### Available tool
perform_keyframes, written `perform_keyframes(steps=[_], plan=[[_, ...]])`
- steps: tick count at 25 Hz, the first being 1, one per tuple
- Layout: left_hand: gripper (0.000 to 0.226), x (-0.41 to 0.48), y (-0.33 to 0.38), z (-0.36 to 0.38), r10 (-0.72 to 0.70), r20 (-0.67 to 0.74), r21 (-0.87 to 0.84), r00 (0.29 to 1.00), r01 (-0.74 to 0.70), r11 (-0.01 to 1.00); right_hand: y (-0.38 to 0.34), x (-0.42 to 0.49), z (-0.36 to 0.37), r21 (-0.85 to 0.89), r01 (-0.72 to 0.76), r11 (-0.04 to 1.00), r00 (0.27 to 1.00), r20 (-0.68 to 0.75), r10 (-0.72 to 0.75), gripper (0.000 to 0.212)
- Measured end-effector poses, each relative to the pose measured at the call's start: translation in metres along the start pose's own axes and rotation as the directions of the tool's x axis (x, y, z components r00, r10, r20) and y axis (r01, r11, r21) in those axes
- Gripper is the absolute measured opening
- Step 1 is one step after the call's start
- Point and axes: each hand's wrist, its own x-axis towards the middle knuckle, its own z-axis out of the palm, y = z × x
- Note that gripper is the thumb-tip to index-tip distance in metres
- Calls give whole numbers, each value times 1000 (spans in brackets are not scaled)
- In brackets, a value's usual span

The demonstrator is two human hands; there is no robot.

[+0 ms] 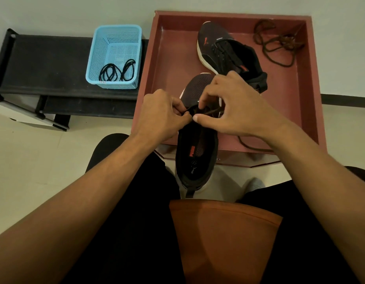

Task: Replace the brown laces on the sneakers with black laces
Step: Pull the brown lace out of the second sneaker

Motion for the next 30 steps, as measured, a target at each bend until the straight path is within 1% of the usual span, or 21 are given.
perform_keyframes(steps=[2, 4, 7, 9, 11, 12, 13, 14, 15, 16, 18, 19, 20, 21, 22, 23, 24, 26, 28, 29, 30], plan=[[5, -1, 1, 0, 3, 5, -5, 1000, -3, 1000, -3, 9, 8, -195, 3, 981, 999, -34, -10, 35], [6, -1, 1, 0, 14, 11, -6, 1000, -14, 1000, -5, 14, 15, -274, -35, 961, 997, -75, 15, 33], [10, -1, 2, 0, 43, 11, 14, 999, -43, 999, -11, 15, 25, -367, -11, 930, 984, -167, -54, 24], [10, -2, 2, 0, 41, 6, 16, 999, -41, 999, -12, 15, 25, -369, 15, 929, 983, -163, -81, 18], [9, -3, 2, 0, 18, -3, -3, 1000, -18, 1000, -10, 13, 11, -261, 23, 965, 986, -151, -64, 16], [9, -3, 2, 0, 6, -8, -9, 1000, -6, 1000, -8, 9, -1, -146, 39, 989, 991, -118, -56, 14], [8, -2, 1, 0, -5, -12, -10, 1000, 5, 1000, -4, 4, -15, 7, 61, 998, 997, -44, -61, 11], [8, -1, 1, 0, -16, -16, -10, 1000, 16, 1000, 0, -3, -31, 167, 71, 983, 994, 67, -83, 8], [6, 0, 1, 0, -27, -19, -12, 999, 26, 1000, 2, -11, -46, 292, 51, 955, 973, 201, -114, 5], [5, 1, 0, -1, -37, -22, -11, 999, 37, 999, 2, -19, -57, 358, 14, 934, 930, 339, -144, 4], [7, 3, -1, 0, -42, -34, 21, 999, 43, 999, 3, -28, -64, 356, -28, 934, 802, 566, -192, 3], [9, 3, -2, 1, -35, -38, 39, 999, 37, 999, 3, -30, -61, 331, -19, 943, 753, 626, -205, 2], [10, 4, -2, 1, -28, -38, 48, 999, 30, 998, 3, -31, -57, 312, -5, 950, 747, 633, -204, 2], [11, 4, -3, 1, -25, -34, 49, 999, 26, 998, 3, -29, -52, 307, -2, 952, 786, 589, -189, 4], [12, 4, -3, 1, -23, -28, 44, 999, 24, 999, 1, -25, -46, 307, -10, 952, 853, 500, -152, 9], [12, 4, -4, 1, -18, -22, 40, 1000, 19, 999, 0, -20, -39, 296, -24, 955, 922, 376, -94, 15], [12, 4, -4, 1, -8, -17, 40, 1000, 9, 999, -3, -14, -31, 279, -30, 960, 970, 239, -39, 21], [14, 3, -2, 1, 20, -5, 49, 1000, -20, 999, -8, -2, -12, 167, -26, 986, 999, 35, 21, 32], [15, 2, 0, 1, 48, -3, 48, 999, -48, 998, -12, 10, 6, -101, -71, 992, 996, -62, 65, 33], [16, 1, 0, 1, 55, -3, 43, 998, -55, 998, -14, 14, 12, -208, -95, 974, 993, -89, 78, 32], [16, 1, 1, 1, 55, -2, 36, 999, -54, 998, -16, 16, 16, -262, -112, 959, 990, -108, 86, 30]])
